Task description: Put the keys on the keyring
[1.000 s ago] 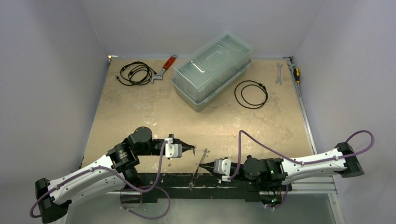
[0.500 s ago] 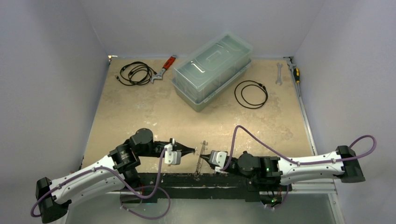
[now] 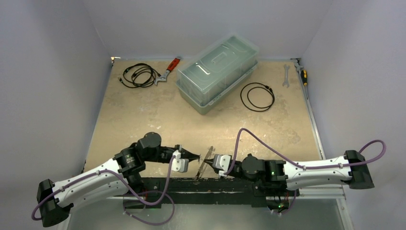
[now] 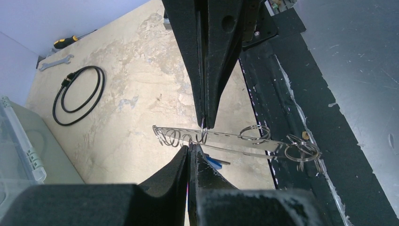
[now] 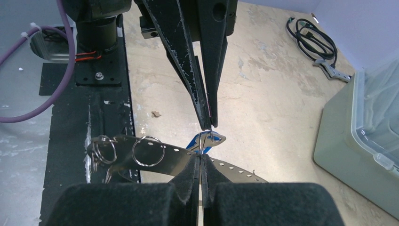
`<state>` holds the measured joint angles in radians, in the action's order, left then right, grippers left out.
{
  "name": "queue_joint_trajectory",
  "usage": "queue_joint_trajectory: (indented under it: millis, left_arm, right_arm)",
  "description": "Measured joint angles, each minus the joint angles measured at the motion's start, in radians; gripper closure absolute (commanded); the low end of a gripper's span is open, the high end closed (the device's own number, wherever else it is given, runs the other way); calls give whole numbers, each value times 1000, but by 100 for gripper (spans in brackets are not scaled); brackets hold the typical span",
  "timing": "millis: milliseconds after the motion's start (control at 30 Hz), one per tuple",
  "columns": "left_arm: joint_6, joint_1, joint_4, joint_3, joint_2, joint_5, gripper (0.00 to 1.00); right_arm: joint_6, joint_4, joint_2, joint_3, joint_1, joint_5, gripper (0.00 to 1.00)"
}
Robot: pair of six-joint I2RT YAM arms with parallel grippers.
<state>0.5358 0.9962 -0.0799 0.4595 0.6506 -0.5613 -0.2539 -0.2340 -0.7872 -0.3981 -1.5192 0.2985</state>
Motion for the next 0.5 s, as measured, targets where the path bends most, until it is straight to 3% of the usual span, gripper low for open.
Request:
queue_joint_trajectory:
  millis: [500]
  left_arm:
    - [0, 0, -7, 0, -13, -12, 100]
  right_arm:
    - [1, -5, -20, -8, 0, -23, 100]
